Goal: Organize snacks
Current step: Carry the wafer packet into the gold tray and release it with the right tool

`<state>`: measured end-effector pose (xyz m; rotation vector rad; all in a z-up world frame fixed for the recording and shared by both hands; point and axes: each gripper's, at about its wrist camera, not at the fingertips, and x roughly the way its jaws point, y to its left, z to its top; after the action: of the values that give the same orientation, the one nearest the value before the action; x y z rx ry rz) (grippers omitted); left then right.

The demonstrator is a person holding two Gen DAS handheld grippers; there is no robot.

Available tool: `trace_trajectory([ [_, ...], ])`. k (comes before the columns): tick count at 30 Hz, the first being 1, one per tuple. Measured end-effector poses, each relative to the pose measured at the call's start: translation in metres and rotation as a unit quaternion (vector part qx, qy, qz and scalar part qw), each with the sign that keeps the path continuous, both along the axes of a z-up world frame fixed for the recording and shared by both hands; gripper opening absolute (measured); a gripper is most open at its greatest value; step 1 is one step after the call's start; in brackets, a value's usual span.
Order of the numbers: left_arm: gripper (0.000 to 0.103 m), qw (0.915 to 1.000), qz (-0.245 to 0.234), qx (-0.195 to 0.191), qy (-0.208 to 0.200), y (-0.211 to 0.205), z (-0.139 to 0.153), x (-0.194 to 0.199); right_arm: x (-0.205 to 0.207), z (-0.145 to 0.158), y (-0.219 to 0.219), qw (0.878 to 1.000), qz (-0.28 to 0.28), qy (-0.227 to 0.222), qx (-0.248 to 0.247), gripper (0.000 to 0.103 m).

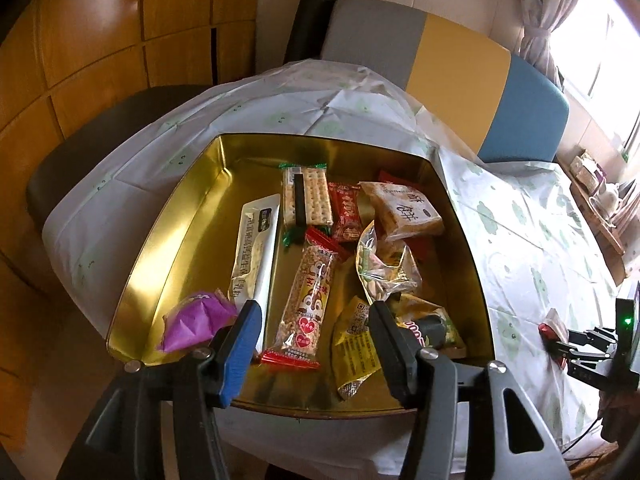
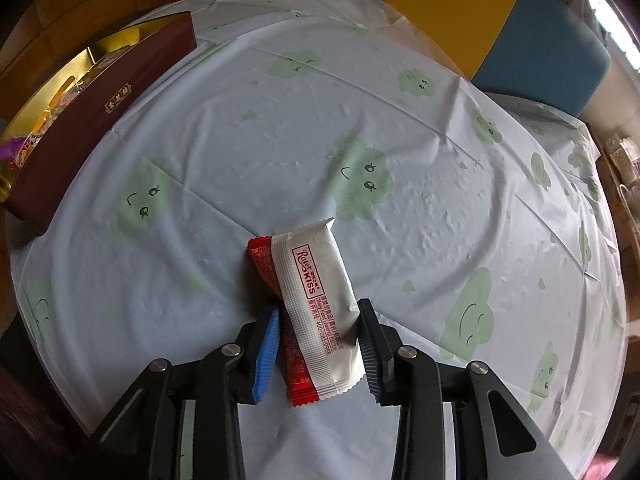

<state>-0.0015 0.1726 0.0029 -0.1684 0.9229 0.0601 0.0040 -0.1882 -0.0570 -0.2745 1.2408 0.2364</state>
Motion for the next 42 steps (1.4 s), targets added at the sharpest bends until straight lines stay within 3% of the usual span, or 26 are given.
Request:
trace_trajectory([
  [6,0.056,0.9999,0.011,0.006,-0.005,0.008,0.0,-0.003,0.007,0.004,-0.002,1.0,-0.016,0.012,0.014,0.036],
  [13,0.056,0.9996,0.027,0.003,-0.004,0.02,-0.003,-0.005,0.013,0.038,0.015,0.997,-0.015,-0.02,0.071,0.036],
  [20,0.057,0.9985,0.054,0.0,-0.014,0.039,0.0,-0.009,0.009,0.089,0.081,0.988,0.057,-0.066,0.124,0.036],
  [26,0.057,0.9974,0.07,-0.001,-0.019,0.053,0.002,-0.013,0.01,0.121,0.159,0.972,0.133,-0.081,0.176,0.036],
  [31,0.056,0.9973,0.072,-0.005,-0.014,0.059,-0.002,-0.013,0.034,0.096,0.221,0.966,0.166,-0.033,0.197,0.038],
  [34,0.057,0.9972,0.074,-0.008,-0.008,0.062,-0.007,-0.013,0.047,0.064,0.251,0.972,0.168,-0.009,0.166,0.043],
  [37,0.056,0.9973,0.073,-0.007,-0.005,0.063,-0.01,-0.014,0.057,0.043,0.261,0.975,0.158,0.019,0.156,0.046],
  [42,0.057,0.9971,0.075,-0.009,-0.002,0.062,-0.015,-0.011,0.052,0.051,0.249,0.973,0.153,0.009,0.172,0.056],
])
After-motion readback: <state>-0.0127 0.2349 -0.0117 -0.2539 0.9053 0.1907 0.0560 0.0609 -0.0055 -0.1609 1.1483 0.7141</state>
